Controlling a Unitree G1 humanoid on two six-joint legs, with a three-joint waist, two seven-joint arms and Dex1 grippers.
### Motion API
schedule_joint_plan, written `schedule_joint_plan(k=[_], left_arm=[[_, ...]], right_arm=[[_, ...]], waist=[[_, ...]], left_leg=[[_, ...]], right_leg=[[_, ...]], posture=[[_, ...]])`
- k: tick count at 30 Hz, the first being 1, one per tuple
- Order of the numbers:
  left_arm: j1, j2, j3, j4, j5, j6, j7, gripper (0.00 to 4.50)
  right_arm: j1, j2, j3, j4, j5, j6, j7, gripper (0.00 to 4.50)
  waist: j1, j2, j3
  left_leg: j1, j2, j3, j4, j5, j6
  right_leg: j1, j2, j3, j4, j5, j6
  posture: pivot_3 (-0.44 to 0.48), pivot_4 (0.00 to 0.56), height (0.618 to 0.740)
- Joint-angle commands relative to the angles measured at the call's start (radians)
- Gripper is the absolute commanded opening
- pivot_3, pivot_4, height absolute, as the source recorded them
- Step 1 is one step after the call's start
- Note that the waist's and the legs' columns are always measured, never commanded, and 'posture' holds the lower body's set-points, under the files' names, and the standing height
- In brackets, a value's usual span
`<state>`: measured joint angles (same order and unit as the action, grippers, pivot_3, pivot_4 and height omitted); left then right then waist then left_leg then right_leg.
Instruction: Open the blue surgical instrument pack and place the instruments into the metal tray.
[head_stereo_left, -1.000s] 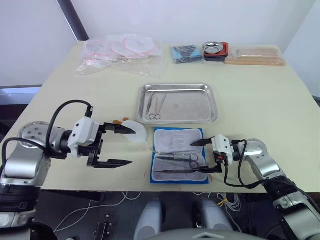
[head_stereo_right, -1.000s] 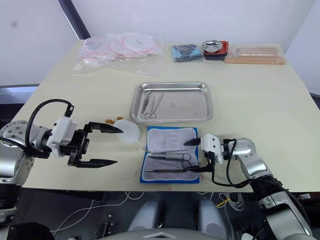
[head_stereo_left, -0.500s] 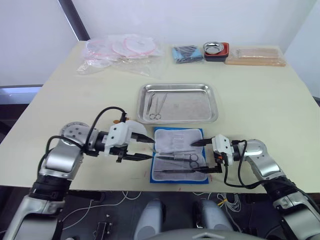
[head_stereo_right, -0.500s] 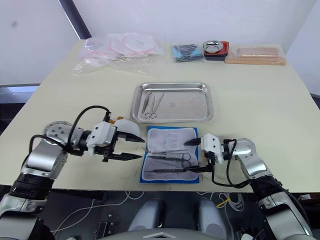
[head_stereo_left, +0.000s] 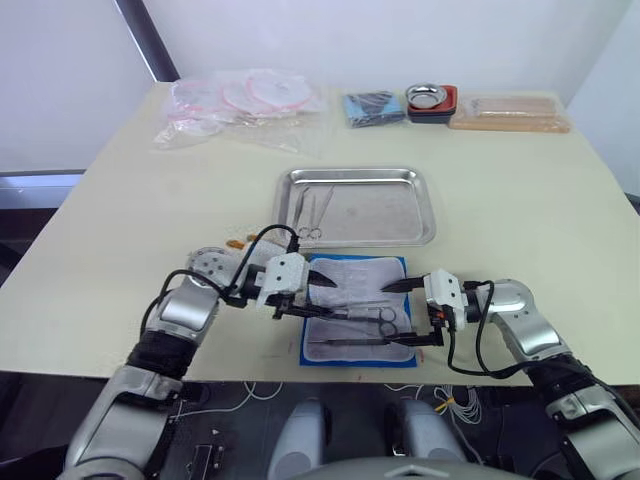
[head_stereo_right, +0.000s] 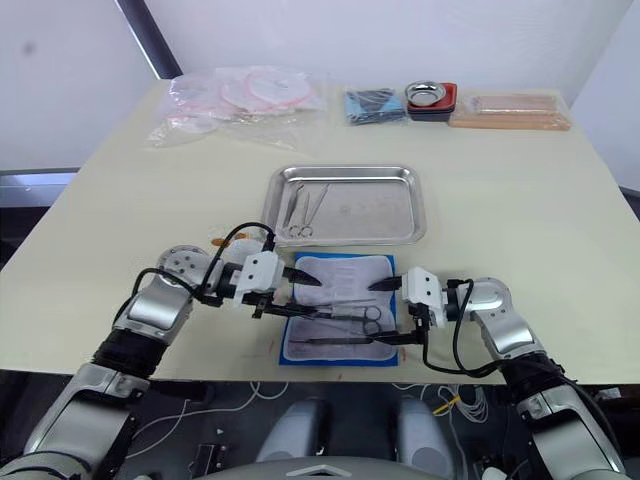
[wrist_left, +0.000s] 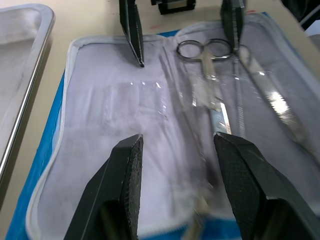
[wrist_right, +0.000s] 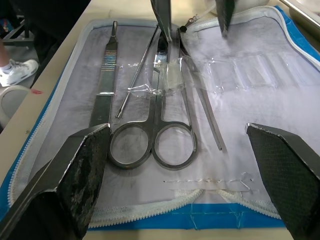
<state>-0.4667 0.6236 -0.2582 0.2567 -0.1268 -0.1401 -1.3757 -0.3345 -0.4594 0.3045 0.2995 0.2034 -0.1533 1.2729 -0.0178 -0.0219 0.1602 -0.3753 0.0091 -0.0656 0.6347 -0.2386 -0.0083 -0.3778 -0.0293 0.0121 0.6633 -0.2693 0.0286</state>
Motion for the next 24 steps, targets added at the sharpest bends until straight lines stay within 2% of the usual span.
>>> schedule_joint_plan(k=[1, 6, 13, 14, 15, 16, 18, 24], left_arm=[[-0.01, -0.005, -0.009, 0.02, 0.006, -0.03, -0.009, 2.38], [0.014, 0.003, -0.027, 0.006, -0.009, 0.011, -0.054, 2.38], [0.027, -0.014, -0.027, -0.006, -0.016, 0.054, -0.027, 2.38], [0.031, -0.016, -0.028, -0.005, -0.013, 0.054, -0.023, 1.86], [0.035, -0.019, -0.031, -0.004, -0.01, 0.053, -0.019, 1.86], [0.039, -0.02, -0.032, -0.004, -0.008, 0.053, -0.016, 1.16], [0.045, -0.028, -0.034, -0.008, -0.006, 0.055, -0.008, 0.26], [0.058, -0.044, -0.044, -0.014, 0.0, 0.052, 0.011, 0.26]], right_arm=[[0.054, -0.02, 0.052, 0.06, -0.086, 0.051, -0.024, 4.5], [0.063, -0.026, 0.051, 0.046, -0.084, 0.058, -0.028, 4.5], [0.061, -0.022, 0.055, 0.048, -0.085, 0.06, -0.03, 4.5], [0.06, -0.021, 0.056, 0.05, -0.086, 0.059, -0.03, 4.5], [0.057, -0.02, 0.057, 0.053, -0.086, 0.058, -0.029, 4.5], [0.057, -0.019, 0.058, 0.055, -0.087, 0.056, -0.028, 4.5], [0.053, -0.018, 0.058, 0.059, -0.087, 0.055, -0.027, 4.5], [0.054, -0.019, 0.059, 0.056, -0.086, 0.056, -0.025, 4.5]], waist=[[-0.001, 0.0, 0.0], [0.0, 0.0, 0.0], [0.0, 0.0, -0.001], [0.0, 0.0, -0.001], [0.0, 0.0, -0.001], [0.0, 0.0, -0.001], [0.001, 0.0, -0.001], [0.002, 0.001, -0.002]], left_leg=[[0.0, 0.0, 0.0, 0.0, 0.0, 0.0], [0.0, 0.001, 0.0, 0.0, 0.0, 0.0], [0.0, 0.001, 0.0, 0.0, 0.0, 0.0], [0.0, 0.001, 0.0, 0.0, 0.0, 0.0], [0.0, 0.001, 0.001, 0.0, 0.0, 0.0], [0.0, 0.001, 0.001, 0.0, 0.0, 0.0], [0.001, 0.001, 0.001, 0.0, 0.0, 0.0], [0.001, 0.001, 0.001, 0.0, 0.0, 0.0]], right_leg=[[0.0, 0.0, 0.0, 0.0, 0.0, 0.0], [0.0, 0.001, 0.0, 0.0, 0.0, 0.0], [0.0, 0.001, 0.0, 0.0, 0.0, 0.0], [0.0, 0.001, 0.0, 0.0, 0.0, 0.0], [0.0, 0.001, 0.0, 0.0, 0.0, 0.0], [0.0, 0.001, 0.0, 0.0, 0.0, 0.0], [0.0, 0.001, 0.0, 0.0, 0.0, 0.0], [0.0, 0.0, 0.001, 0.0, 0.0, 0.0]], posture=[[0.0, 0.15, 0.74], [0.0, 0.15, 0.74], [0.0, 0.15, 0.74], [0.0, 0.15, 0.74], [0.0, 0.15, 0.74], [0.0, 0.15, 0.74], [0.0, 0.15, 0.74], [0.0, 0.15, 0.74]])
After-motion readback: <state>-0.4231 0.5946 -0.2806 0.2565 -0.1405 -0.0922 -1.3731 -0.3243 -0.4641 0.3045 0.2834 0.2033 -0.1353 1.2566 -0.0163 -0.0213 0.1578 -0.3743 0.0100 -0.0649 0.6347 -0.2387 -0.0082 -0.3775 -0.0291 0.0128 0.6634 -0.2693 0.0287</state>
